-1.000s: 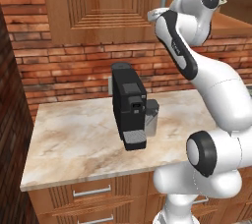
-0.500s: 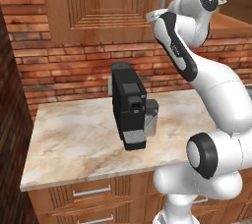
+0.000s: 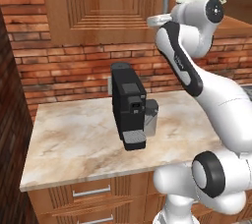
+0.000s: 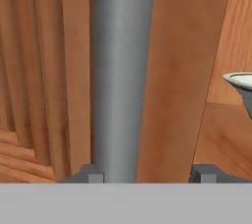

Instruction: Move the bowls from the cabinet to the plates on the dining table.

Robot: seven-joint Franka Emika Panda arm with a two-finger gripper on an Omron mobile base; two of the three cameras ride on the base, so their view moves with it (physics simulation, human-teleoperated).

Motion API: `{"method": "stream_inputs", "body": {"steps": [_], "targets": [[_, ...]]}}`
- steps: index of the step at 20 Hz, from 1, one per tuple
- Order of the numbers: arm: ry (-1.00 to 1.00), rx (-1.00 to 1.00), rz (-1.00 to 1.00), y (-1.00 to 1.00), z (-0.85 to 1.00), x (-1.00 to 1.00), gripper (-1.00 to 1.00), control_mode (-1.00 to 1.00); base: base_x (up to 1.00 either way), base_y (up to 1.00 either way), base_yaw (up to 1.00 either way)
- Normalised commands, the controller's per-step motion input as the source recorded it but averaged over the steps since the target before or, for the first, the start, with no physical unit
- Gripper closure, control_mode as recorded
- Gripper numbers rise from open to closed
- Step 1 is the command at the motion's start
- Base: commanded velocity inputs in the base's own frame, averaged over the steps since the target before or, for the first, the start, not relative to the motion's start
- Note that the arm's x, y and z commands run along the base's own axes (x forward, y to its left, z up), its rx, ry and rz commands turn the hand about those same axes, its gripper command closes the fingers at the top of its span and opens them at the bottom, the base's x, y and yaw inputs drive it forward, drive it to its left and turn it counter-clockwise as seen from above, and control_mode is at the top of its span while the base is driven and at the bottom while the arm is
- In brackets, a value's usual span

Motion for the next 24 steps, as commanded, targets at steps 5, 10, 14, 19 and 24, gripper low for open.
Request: {"method": "stream_inputs", "body": {"steps": [5, 10, 14, 19, 24], "targets": [[-0.16, 0.0, 0.0, 0.52, 0.0, -0.89, 1.0, -1.0, 0.0, 0.0, 0.0], [-0.15, 0.0, 0.0, 0.73, 0.0, -0.86, 1.0, -1.0, 0.0, 0.0, 0.0], [-0.09, 0.0, 0.0, 0.93, -0.02, -0.67, -1.0, -1.0, 0.0, 0.0, 0.0], [-0.07, 0.15, 0.0, 0.2, 0.26, -0.75, -1.0, -1.0, 0.0, 0.0, 0.0], [-0.02, 0.31, 0.0, -0.08, 0.45, -0.65, -1.0, -1.0, 0.0, 0.0, 0.0]]}}
